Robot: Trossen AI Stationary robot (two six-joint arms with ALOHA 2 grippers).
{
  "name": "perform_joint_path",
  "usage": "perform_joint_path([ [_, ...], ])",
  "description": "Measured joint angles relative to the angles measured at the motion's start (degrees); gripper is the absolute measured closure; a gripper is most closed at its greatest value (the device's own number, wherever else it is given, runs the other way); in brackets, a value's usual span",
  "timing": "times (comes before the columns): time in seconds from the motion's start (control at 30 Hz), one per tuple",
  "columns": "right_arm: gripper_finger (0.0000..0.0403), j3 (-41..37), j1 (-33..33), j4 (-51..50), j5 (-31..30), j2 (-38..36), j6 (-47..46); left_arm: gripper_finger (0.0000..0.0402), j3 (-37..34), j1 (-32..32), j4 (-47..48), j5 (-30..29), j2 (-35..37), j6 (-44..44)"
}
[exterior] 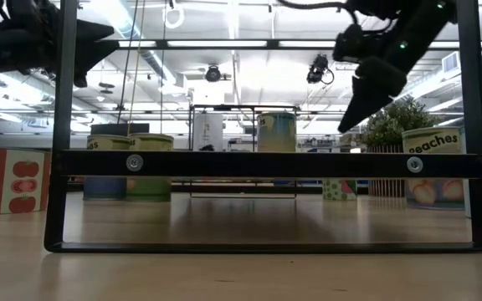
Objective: Pick and place cans onto a shelf
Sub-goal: Put the canned peas on the shelf
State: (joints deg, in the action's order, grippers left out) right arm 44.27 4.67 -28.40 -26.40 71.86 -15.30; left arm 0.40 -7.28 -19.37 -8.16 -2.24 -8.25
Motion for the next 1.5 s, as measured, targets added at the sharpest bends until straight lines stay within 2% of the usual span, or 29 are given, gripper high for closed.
perform_joint_path([
  [0.1,0.003,-4.54,-0.61,8.54,-1.18,-5.56,4.52,0.023,0.01,-0.01,1.51,-1.31,0.0,-0.32],
  [0.33,0.003,-14.49,-3.09,39.7,-0.88,-14.36,24.09,0.023,3.58,-0.01,10.14,-6.89,-3.5,-1.42],
  [0.47,0.003,-16.58,-5.56,50.28,3.25,-15.2,29.97,0.0228,7.87,-0.01,17.18,-7.74,-6.97,-0.58],
  [0.57,0.003,-17.39,-6.74,56.1,9.05,-14.68,31.71,0.0212,12.25,-0.01,24.66,-7.78,-10.11,-1.61],
  [0.67,0.003,-17.66,-7.1,58.34,13.05,-13.41,33.11,0.018,16.5,0.01,33.86,-9.03,-14.09,-1.98],
  [0.83,0.003,-17.66,-7.11,58.71,13.67,-11.86,34.54,0.0118,24.05,-0.01,44.93,-12.43,-20.94,-3.65],
  [0.93,0.003,-17.64,-6.67,58.78,13.98,-11.2,33.65,0.0094,27.0,-0.01,50.1,-13.77,-25.42,-7.94],
  [1.0,0.003,-17.66,-6.17,58.78,14.16,-10.72,33.44,0.0088,28.24,-0.01,53.19,-13.2,-28.41,-12.18],
  [1.13,0.003,-17.65,-5.2,59.48,14.15,-10.22,35.66,0.0086,29.48,0.01,56.48,-8.21,-34.25,-16.8],
  [1.33,0.003,-17.65,-4.51,59.62,14.15,-10.31,36.43,0.0086,29.62,0.01,59.93,-3.34,-41.69,-18.16],
  [1.5,0.003,-17.64,-4.42,59.55,14.15,-10.08,37.68,0.0086,29.62,0.0,59.45,-2.57,-43.53,-18.19],
])
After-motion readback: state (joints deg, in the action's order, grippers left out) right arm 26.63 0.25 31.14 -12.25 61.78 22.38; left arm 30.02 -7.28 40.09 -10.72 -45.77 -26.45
